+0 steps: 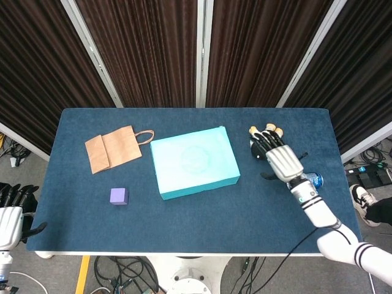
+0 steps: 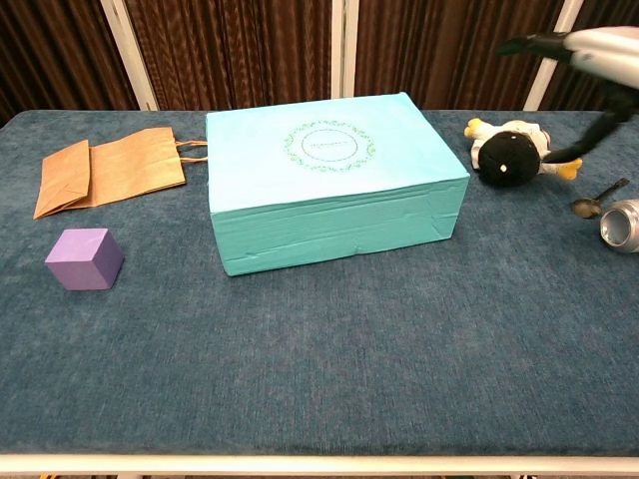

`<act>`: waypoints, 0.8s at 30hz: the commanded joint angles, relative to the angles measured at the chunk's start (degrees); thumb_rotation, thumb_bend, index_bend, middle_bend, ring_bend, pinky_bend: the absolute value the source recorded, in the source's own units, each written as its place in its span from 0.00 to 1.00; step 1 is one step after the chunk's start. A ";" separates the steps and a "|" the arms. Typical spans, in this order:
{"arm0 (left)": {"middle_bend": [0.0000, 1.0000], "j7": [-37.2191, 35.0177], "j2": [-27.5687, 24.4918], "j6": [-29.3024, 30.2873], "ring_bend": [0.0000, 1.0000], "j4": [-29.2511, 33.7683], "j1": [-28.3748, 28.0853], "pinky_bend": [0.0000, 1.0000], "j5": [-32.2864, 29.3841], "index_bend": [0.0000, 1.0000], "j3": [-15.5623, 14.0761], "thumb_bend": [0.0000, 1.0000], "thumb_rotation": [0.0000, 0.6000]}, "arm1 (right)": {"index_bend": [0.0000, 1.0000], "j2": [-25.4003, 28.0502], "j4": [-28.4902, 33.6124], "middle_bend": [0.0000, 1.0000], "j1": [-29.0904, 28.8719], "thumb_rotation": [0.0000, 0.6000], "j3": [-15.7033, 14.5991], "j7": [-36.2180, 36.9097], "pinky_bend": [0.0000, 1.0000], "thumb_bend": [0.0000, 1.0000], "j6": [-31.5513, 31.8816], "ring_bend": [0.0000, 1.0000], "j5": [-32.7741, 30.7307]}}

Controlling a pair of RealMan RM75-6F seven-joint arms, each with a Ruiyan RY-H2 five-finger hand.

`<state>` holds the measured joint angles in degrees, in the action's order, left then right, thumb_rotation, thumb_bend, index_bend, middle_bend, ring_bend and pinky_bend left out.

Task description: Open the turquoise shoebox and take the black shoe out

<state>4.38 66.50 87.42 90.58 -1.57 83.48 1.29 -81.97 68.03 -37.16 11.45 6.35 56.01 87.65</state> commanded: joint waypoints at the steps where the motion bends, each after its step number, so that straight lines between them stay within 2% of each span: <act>1: 0.14 -0.03 -0.16 -0.01 0.07 -0.02 0.00 0.05 0.00 0.16 0.12 0.00 1.00 | 0.00 -6.67 -7.87 0.02 -4.52 1.00 0.10 0.78 0.00 0.01 -3.02 0.00 0.96; 6: 0.14 0.08 -0.42 -0.34 0.07 0.27 -0.17 0.05 -0.16 0.16 0.38 0.00 1.00 | 0.00 -11.62 -14.15 0.02 -7.47 1.00 -1.01 2.12 0.00 0.01 -1.93 0.00 2.72; 11: 0.14 0.17 -0.55 -0.49 0.07 0.60 -0.20 0.05 -0.26 0.16 0.49 0.00 1.00 | 0.00 -13.01 -15.38 0.02 -8.21 1.00 -3.81 2.52 0.00 0.01 0.86 0.00 5.80; 18: 0.14 -0.93 0.12 -0.44 0.07 -0.62 0.06 0.05 0.00 0.16 0.32 0.00 1.00 | 0.00 -10.41 -6.10 0.02 -5.97 1.00 -7.75 0.58 0.00 0.01 5.73 0.00 8.73; 24: 0.14 -2.17 0.59 -0.07 0.07 -2.02 0.31 0.05 0.25 0.16 0.37 0.00 1.00 | 0.00 -9.07 1.72 0.03 -5.98 1.00 -9.53 -3.38 0.00 0.00 6.34 0.00 10.40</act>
<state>2.30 67.04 87.29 88.66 -1.31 83.72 1.64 -91.79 67.21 -43.30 2.97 4.91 61.82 97.06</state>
